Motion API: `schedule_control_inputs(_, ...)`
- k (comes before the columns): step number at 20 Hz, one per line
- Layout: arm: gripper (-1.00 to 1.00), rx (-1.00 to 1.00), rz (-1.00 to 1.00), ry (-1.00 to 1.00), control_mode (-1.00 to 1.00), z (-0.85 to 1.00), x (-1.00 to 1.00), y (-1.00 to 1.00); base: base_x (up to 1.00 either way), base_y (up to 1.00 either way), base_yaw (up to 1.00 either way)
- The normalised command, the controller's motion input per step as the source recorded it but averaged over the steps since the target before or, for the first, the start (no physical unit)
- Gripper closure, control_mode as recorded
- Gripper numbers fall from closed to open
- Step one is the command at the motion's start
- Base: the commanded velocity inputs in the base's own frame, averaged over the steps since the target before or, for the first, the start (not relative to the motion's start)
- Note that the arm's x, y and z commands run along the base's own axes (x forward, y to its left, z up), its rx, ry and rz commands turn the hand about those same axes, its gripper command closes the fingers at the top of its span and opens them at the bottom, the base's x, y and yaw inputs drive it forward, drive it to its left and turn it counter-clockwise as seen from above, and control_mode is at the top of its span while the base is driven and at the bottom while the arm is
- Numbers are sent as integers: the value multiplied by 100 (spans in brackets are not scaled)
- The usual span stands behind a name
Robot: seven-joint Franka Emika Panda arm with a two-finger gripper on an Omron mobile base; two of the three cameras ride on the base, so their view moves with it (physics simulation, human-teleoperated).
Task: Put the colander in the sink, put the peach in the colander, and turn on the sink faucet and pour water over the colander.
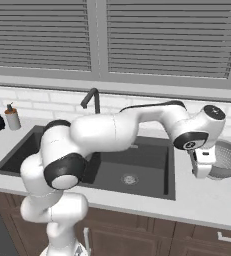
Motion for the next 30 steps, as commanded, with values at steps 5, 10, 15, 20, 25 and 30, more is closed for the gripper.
schedule_control_inputs(5,-100,11,0,0,-100,-16,38,-32,0,0,0)
schedule_control_inputs(10,-100,7,0,0,-100,-12,24,-44,0,0,0)
schedule_control_inputs(15,-100,10,0,1,-100,4,24,-56,0,0,0)
schedule_control_inputs(20,-100,10,0,5,-100,1,35,-37,0,0,0)
schedule_control_inputs(25,-100,7,0,3,-100,3,27,-34,0,0,0)
schedule_control_inputs(30,-100,4,0,3,-100,-1,27,-29,0,0,0)
